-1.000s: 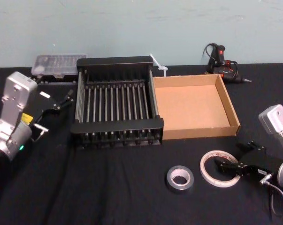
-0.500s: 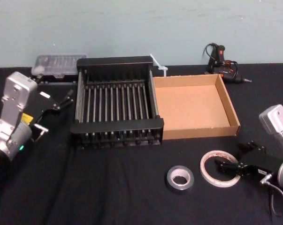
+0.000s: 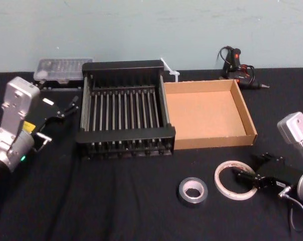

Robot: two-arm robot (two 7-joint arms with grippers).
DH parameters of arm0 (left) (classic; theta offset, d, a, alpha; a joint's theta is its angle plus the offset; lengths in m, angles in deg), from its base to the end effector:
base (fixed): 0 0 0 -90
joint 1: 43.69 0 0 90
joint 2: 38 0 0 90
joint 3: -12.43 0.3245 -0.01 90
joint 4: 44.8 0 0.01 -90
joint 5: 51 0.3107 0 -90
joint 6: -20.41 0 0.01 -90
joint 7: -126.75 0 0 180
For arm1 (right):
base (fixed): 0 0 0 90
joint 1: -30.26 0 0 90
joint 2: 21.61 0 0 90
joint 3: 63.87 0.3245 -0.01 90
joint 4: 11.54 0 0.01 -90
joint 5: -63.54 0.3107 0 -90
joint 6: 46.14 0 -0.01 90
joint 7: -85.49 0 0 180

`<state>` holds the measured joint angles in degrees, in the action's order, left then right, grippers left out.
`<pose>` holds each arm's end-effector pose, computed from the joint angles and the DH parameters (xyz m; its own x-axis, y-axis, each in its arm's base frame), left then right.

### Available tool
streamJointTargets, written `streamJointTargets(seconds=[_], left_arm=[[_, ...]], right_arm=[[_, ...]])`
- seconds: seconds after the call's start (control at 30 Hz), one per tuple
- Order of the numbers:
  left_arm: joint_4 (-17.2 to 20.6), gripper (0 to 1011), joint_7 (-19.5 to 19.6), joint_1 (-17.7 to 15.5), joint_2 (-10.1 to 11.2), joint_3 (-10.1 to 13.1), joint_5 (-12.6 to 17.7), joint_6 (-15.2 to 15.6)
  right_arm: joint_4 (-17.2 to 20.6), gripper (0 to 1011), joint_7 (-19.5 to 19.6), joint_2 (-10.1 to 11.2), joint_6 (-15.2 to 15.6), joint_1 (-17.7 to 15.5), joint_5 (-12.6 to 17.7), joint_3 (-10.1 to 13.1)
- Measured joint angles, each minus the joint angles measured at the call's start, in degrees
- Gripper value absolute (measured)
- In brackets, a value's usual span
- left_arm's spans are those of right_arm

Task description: Pick up the white tape and place it into the black box , Pick up the silver tape and place it into the brown box.

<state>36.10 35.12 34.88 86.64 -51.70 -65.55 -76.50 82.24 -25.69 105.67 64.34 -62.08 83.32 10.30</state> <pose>0.3655 0.1017 -0.3305 0.2923 0.8803 0.3736 -0.9553 0.2873 0.0702 0.3046 -0.1192 -0.3199 0.5837 -0.8085 0.0749 0.7060 0.4598 -0.5386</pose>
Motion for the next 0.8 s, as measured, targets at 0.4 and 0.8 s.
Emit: streamJointTargets(seconds=[0.4,0.8], left_arm=[[0.00,1001,0.00,0.00,0.00,0.00,0.00,0.00],[0.00,1001,0.00,0.00,0.00,0.00,0.00,0.00]], right_arm=[[0.00,422,0.06,0.00,0.00,0.00,0.05,0.00],[0.00,98,0.06,0.01,0.00,0.00,0.05,0.00]])
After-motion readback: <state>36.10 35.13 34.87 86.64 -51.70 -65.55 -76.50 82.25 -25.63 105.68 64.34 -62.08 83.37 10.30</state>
